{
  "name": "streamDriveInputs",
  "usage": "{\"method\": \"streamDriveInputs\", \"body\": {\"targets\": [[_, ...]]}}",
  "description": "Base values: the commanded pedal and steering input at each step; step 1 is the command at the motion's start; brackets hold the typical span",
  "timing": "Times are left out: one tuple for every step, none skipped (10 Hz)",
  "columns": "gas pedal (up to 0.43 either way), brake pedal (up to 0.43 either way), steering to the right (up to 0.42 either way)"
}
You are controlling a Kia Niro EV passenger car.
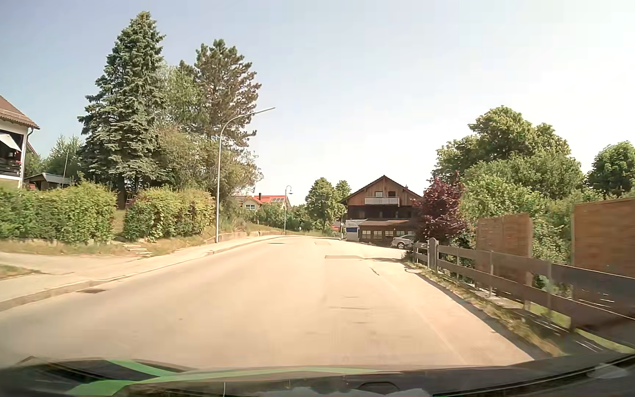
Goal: Follow the waypoints while adhering to traffic rules and regulations
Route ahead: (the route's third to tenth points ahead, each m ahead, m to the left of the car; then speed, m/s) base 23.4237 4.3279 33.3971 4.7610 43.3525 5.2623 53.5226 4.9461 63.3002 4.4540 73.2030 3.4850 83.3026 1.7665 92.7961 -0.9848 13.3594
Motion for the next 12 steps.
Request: {"method": "streamDriveInputs", "body": {"targets": [[0.047,0.000,-0.019],[0.047,0.000,-0.019],[0.059,0.000,-0.019],[0.087,0.000,-0.019],[0.110,0.000,-0.019],[0.110,0.000,-0.018],[0.110,0.000,-0.017],[0.110,0.000,-0.014],[0.110,0.000,-0.009],[0.110,0.000,-0.006],[0.110,0.000,-0.005],[0.098,0.000,-0.005]]}}
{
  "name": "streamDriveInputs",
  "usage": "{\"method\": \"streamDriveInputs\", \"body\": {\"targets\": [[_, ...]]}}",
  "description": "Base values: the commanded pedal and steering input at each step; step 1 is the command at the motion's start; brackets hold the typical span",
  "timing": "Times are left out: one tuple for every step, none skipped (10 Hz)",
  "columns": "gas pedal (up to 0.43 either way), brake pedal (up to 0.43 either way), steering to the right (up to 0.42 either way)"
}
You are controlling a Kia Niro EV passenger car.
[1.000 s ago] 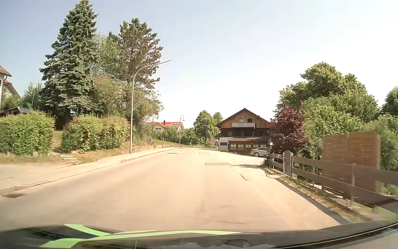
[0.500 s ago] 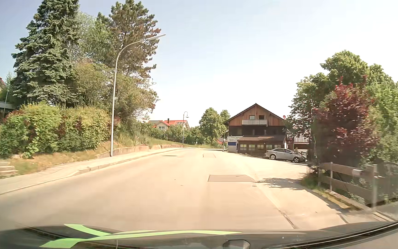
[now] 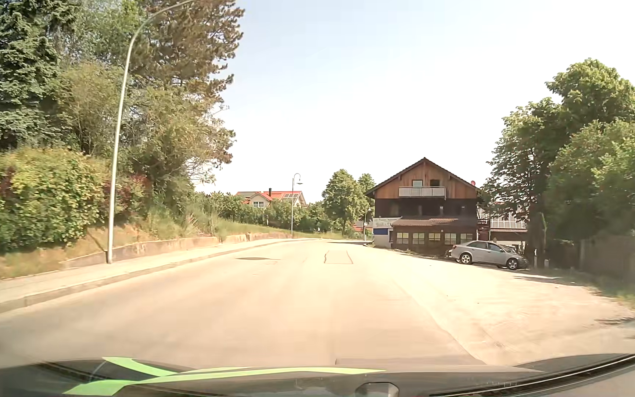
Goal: Follow the waypoints while adhering to traffic rules and regulations
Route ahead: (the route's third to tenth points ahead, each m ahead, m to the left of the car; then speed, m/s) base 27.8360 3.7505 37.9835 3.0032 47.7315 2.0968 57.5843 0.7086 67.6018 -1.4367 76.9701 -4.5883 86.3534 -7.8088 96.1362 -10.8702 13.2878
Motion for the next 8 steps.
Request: {"method": "streamDriveInputs", "body": {"targets": [[0.067,0.000,-0.005],[0.000,0.000,-0.005],[0.000,0.000,-0.005],[0.000,0.000,-0.005],[0.000,0.000,-0.005],[0.000,0.000,-0.005],[0.000,0.000,-0.005],[0.000,0.000,-0.005]]}}
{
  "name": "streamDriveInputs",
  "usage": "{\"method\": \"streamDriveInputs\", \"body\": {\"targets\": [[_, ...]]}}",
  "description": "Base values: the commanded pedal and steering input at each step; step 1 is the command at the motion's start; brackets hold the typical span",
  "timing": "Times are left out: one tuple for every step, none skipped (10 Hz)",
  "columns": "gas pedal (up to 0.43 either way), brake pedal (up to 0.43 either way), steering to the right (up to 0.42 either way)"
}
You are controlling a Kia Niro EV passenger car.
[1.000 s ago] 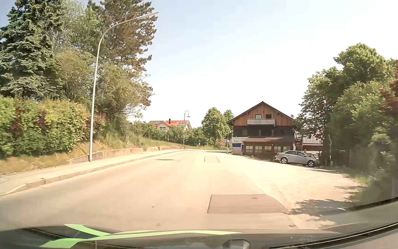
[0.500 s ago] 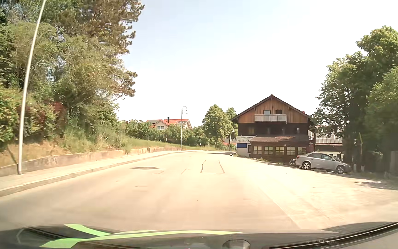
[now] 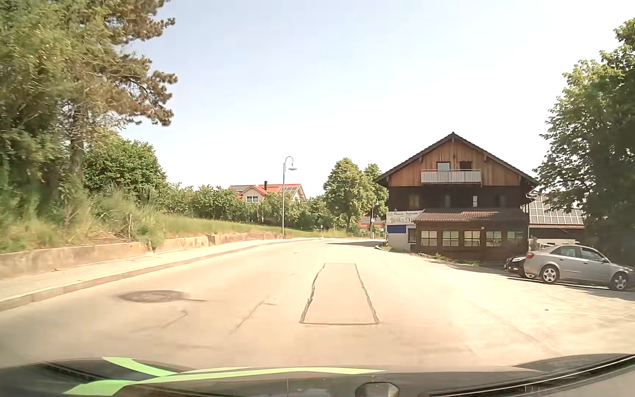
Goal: Follow the waypoints while adhering to traffic rules and regulations
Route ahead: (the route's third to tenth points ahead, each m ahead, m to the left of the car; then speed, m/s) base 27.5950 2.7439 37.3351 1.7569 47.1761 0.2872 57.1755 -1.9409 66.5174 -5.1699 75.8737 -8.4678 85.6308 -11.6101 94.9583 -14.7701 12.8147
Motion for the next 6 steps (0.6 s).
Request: {"method": "streamDriveInputs", "body": {"targets": [[0.000,0.000,-0.005],[0.008,0.000,-0.005],[0.028,0.000,-0.002],[0.028,0.000,-0.001],[0.047,0.000,0.000],[0.047,0.000,0.002]]}}
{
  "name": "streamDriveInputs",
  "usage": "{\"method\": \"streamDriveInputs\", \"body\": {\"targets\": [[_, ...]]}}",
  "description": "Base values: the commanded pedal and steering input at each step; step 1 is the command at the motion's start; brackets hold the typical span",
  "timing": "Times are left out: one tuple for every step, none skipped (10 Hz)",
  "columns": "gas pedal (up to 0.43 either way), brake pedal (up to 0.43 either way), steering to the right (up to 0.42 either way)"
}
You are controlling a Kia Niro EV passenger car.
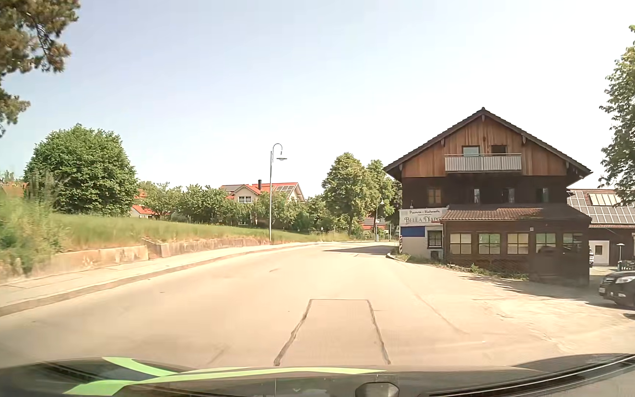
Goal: Follow the waypoints while adhering to traffic rules and regulations
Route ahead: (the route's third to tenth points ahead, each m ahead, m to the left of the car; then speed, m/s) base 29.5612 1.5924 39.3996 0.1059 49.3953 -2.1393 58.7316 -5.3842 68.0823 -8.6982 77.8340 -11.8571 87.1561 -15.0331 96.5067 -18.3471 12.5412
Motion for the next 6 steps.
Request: {"method": "streamDriveInputs", "body": {"targets": [[0.047,0.000,0.003],[0.047,0.000,0.003],[0.047,0.000,0.003],[0.047,0.000,0.004],[0.039,0.000,0.005],[0.039,0.000,0.008]]}}
